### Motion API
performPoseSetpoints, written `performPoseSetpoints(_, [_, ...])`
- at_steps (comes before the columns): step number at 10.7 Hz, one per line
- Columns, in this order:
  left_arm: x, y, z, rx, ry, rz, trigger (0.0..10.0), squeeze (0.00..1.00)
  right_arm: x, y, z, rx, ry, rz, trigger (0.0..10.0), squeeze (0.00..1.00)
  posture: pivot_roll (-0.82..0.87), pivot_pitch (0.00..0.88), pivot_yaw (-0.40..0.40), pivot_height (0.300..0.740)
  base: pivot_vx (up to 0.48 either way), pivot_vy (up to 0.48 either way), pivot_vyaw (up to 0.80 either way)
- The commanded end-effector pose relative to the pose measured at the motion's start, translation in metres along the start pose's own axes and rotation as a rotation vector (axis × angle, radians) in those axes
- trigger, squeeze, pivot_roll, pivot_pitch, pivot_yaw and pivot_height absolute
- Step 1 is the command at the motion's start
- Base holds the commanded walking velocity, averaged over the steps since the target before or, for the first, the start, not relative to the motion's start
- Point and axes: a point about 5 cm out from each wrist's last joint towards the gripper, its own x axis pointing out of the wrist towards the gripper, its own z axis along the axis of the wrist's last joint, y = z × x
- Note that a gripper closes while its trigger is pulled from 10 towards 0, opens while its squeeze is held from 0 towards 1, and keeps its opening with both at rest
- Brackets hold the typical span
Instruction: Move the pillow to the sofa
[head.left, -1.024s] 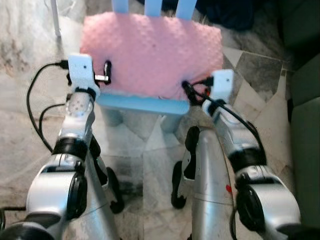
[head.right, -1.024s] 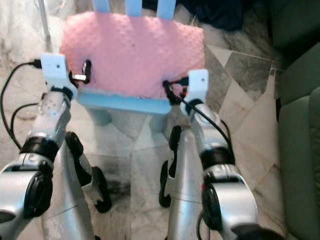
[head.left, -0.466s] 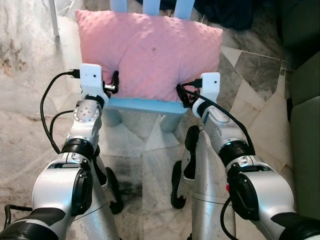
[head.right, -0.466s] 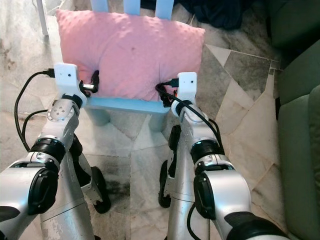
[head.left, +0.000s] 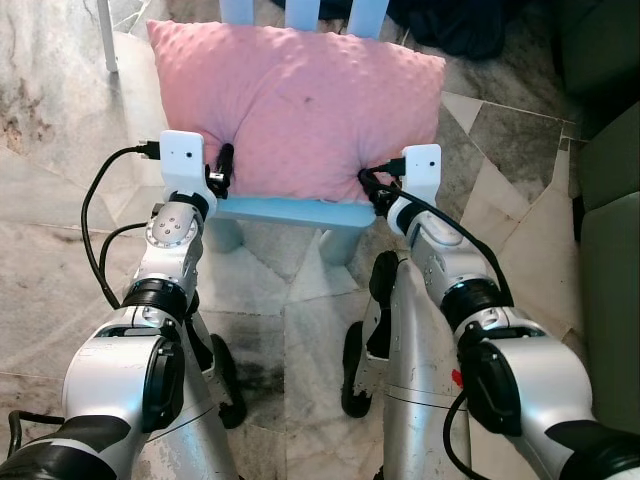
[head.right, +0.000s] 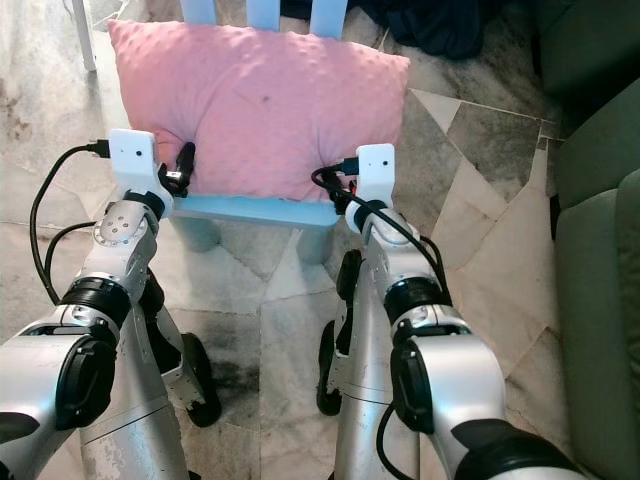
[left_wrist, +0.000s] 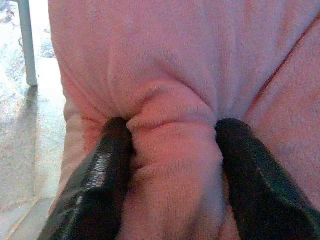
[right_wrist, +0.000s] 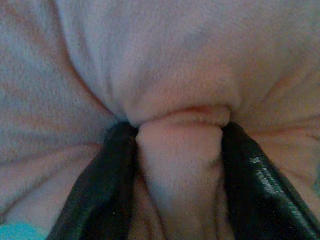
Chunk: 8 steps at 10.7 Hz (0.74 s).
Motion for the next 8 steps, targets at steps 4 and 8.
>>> performPoseSetpoints(4, [-0.018, -0.012, -0.045, -0.027, 0.201, -0.046, 0.0, 0.0, -0.005, 0.001, -0.027, -0.008, 0.12, 0.009, 0.0, 0.0, 0.01, 0.515, -0.135, 0.454, 0.0, 0.0, 0.0])
performPoseSetpoints(8, [-0.011, -0.013, -0.033, -0.04, 0.143, -0.042, 0.0, 0.0, -0.001, 0.001, -0.016, -0.051, 0.1, 0.002, 0.0, 0.0, 0.01, 0.431, -0.143, 0.454, 0.0, 0.0, 0.0])
